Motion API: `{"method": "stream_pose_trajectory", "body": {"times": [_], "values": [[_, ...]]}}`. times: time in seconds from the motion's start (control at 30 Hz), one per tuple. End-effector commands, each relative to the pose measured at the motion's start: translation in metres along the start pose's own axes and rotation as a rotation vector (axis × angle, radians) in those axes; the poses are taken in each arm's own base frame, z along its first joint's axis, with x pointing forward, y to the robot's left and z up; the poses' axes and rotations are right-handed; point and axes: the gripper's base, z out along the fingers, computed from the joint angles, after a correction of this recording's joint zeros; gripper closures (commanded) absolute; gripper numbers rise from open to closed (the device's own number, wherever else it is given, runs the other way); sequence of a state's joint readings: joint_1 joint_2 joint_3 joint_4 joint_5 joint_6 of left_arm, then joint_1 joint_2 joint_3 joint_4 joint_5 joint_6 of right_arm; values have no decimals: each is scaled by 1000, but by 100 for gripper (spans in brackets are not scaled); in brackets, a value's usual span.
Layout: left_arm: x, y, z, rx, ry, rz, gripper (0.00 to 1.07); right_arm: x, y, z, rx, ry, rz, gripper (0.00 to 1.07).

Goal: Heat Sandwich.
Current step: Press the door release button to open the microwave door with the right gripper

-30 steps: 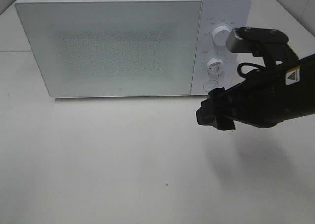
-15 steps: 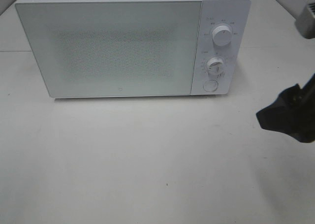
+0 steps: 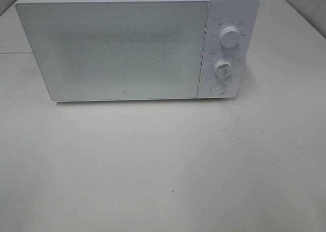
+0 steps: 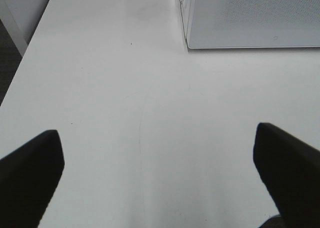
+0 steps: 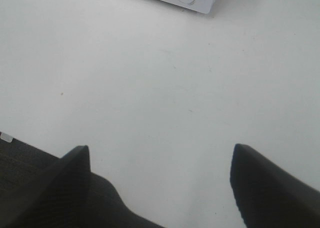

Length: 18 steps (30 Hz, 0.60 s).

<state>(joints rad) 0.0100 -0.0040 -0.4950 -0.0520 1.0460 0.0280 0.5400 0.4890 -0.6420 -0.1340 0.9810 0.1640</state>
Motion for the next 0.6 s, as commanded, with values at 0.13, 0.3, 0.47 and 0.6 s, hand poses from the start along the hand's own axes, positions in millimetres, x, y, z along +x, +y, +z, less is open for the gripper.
{"method": "stream_pose_trajectory", "body": {"times": [0.13, 0.3, 0.47, 0.6], "values": [[2, -1, -3, 4, -38, -5, 9, 19, -9, -20, 73, -50, 69, 32], [2, -1, -3, 4, -38, -5, 9, 37, -12, -26, 132, -108, 107, 32], [2, -1, -3, 4, -38, -5, 9, 54, -11, -25, 198, -146, 171, 32], [2, -1, -3, 4, -38, -5, 9, 68, -10, -22, 243, -197, 210, 32]]}}
